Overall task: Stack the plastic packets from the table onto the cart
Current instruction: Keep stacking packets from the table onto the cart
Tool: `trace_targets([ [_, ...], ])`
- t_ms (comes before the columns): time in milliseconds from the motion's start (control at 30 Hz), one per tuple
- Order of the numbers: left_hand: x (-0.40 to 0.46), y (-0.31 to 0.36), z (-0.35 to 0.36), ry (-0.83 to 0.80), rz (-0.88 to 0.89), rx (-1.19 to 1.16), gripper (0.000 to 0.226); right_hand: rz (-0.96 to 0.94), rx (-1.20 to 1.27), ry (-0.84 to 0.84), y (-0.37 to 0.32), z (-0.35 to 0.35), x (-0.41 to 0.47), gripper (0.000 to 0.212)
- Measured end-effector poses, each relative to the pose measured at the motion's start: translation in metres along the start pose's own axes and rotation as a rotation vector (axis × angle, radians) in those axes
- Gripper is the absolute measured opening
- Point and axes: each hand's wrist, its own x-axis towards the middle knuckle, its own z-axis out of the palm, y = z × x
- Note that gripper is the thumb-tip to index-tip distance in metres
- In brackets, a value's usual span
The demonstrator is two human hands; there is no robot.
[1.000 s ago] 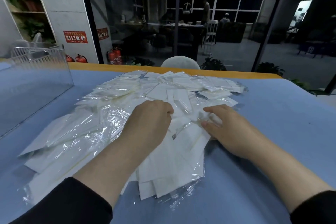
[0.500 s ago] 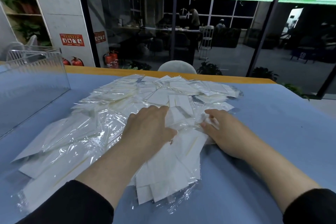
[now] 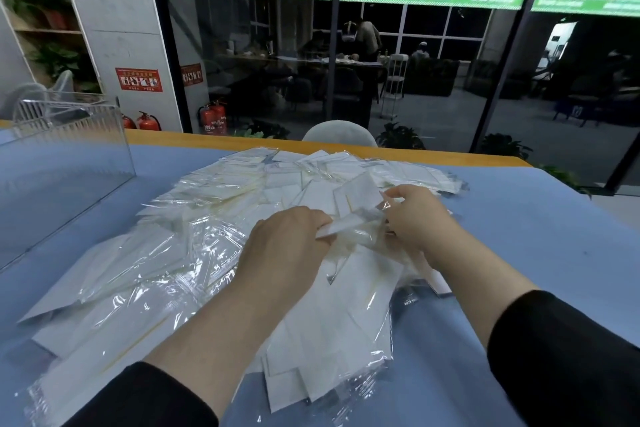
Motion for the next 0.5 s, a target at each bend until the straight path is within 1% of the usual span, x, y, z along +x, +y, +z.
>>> trace_targets([
  [67,0.000,0.001,-0.001,-0.022,0.015,-0.036,0.045,0.034,-0.006,0.009,-0.006,0.001,-0.001,0.046],
  [100,-0.001,0.001,-0.001,-0.027,0.023,-0.048,0.047,0.063,0.000,0.010,-0.009,0.000,-0.001,0.054],
  [167,0.000,0.000,0.000,-0.023,0.026,-0.075,0.046,0.141,0.108,-0.008,-0.014,-0.002,-0.001,0.065],
  [200,0.000,0.000,0.001,-0.022,0.022,-0.079,0.045,0.178,0.119,-0.025,-0.015,-0.004,-0.002,0.069],
  [233,0.000,0.001,0.001,-0.022,0.015,-0.075,0.044,0.182,0.084,-0.049,-0.017,-0.006,-0.003,0.068],
  [300,-0.001,0.002,0.001,-0.012,-0.004,-0.067,0.043,0.124,0.021,-0.092,-0.016,-0.006,-0.006,0.052],
  [333,-0.002,0.003,0.001,0.000,-0.015,-0.070,0.042,0.103,0.020,-0.098,-0.016,-0.004,-0.008,0.051],
  [400,-0.002,0.004,0.000,0.028,-0.037,-0.096,0.038,0.101,0.063,-0.080,-0.013,0.002,-0.008,0.065],
  [500,-0.003,0.005,-0.003,0.082,-0.050,-0.131,0.036,0.104,0.167,-0.032,-0.007,0.005,-0.006,0.067],
])
